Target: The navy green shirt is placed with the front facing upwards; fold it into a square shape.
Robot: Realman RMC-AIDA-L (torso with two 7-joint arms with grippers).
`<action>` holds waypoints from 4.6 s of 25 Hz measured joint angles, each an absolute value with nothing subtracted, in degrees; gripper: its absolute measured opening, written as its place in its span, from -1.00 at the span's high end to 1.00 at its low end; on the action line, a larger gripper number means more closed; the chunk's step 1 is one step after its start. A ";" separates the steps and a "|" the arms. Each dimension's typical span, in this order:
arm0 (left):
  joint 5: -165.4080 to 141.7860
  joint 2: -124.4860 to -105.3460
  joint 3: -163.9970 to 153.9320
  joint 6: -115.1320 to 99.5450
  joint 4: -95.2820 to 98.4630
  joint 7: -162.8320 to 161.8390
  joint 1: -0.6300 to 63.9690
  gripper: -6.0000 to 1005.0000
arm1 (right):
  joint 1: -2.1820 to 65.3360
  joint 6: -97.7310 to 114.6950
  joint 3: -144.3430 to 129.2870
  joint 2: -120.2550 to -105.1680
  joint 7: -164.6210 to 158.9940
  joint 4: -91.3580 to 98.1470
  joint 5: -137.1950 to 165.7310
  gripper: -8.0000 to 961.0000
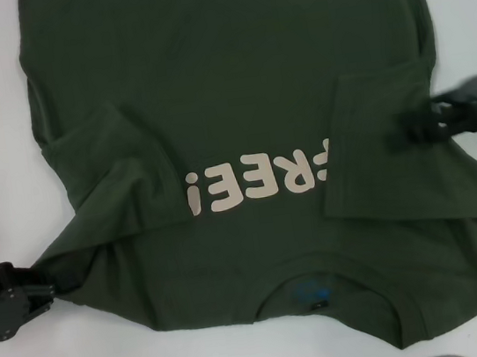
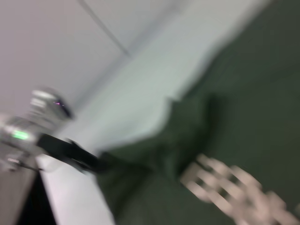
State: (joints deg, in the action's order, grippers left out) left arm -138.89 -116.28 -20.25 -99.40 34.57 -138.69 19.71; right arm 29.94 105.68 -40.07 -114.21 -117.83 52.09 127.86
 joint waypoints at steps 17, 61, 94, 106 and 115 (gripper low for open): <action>-138.65 -115.95 -19.55 -99.53 34.54 -138.04 20.58 0.91 | 31.55 113.65 -36.35 -107.50 -129.46 56.79 156.07 -0.71; -138.25 -115.84 -19.51 -99.10 34.54 -137.98 21.62 0.87 | 29.28 109.07 -33.21 -109.16 -122.25 49.94 156.88 -0.71; -138.16 -115.84 -19.51 -98.87 34.54 -137.99 21.71 0.83 | 29.33 106.20 -33.31 -109.89 -120.30 47.29 157.26 -0.71; -138.16 -115.84 -19.51 -98.82 34.54 -137.85 21.80 0.82 | 30.12 105.01 -33.26 -109.79 -120.48 44.76 157.70 -0.71; -138.16 -115.84 -19.51 -98.78 34.49 -137.44 21.80 0.81 | 30.56 104.76 -32.83 -109.68 -120.59 42.80 157.42 -0.71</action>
State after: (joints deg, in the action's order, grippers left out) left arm -138.16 -115.84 -19.51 -98.78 34.49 -137.44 21.80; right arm 30.56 104.76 -32.83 -109.68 -120.59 42.80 157.42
